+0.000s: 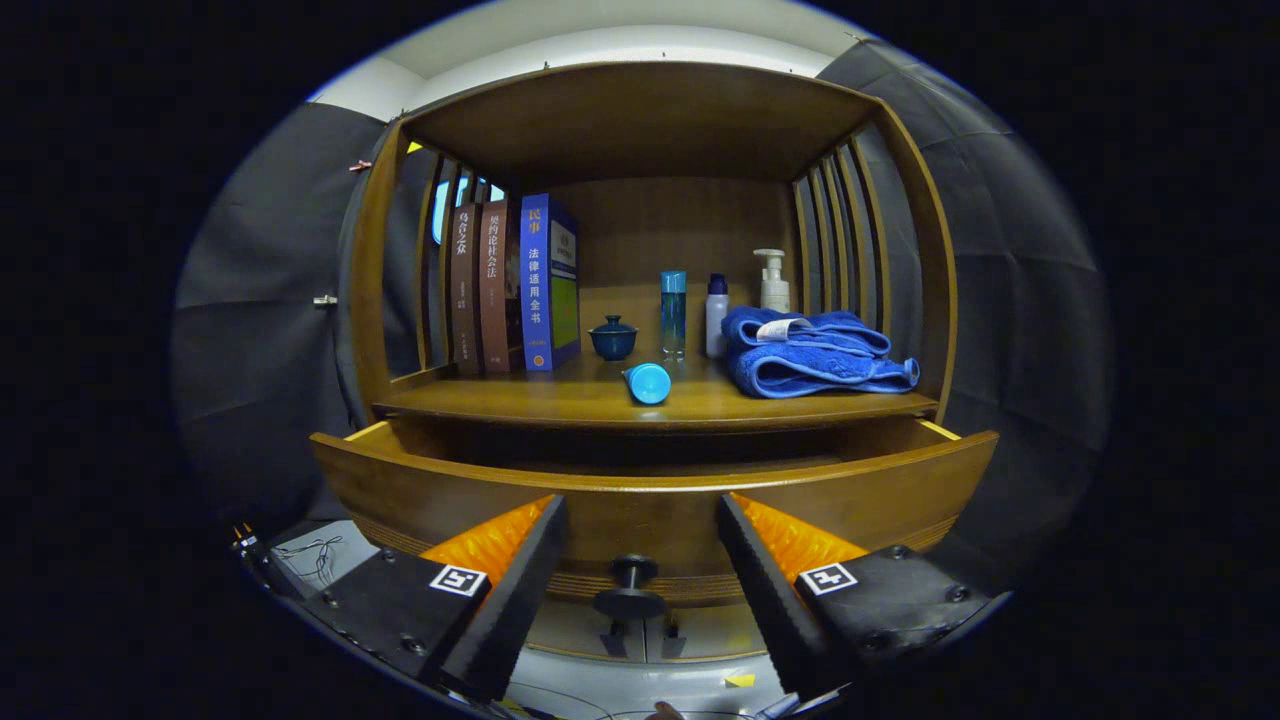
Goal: Pull open the drawer, take out the items inside it, and place them on the countertop above the cabinet.
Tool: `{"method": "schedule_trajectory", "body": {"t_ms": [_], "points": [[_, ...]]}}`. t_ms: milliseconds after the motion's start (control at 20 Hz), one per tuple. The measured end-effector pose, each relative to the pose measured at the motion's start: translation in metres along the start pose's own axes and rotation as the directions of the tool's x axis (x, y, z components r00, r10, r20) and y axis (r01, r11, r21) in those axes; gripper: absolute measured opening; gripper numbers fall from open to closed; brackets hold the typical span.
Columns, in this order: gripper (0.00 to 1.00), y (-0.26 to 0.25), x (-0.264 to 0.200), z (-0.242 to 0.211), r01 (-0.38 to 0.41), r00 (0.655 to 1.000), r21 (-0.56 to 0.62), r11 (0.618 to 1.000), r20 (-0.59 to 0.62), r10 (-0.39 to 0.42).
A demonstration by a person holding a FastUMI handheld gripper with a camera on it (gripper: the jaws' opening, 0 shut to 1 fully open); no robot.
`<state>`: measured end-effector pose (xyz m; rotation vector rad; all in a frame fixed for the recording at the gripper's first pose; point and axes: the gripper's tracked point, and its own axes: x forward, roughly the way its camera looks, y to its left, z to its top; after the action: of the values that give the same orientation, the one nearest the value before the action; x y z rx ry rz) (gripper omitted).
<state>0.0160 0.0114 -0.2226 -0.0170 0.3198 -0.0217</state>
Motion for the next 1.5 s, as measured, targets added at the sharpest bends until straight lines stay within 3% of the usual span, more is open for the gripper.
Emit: {"method": "schedule_trajectory", "body": {"t_ms": [450,1200,1500], "points": [[0.98,-0.004,0.057,-0.001,0.041,0.999,0.004,0.999,-0.005,-0.041],[0.99,-0.008,0.053,-0.007,0.033,0.999,0.011,0.999,-0.041,-0.033],[0.98,-0.011,0.026,0.072,0.02,0.994,-0.026,0.999,0.105,-0.017]]}}
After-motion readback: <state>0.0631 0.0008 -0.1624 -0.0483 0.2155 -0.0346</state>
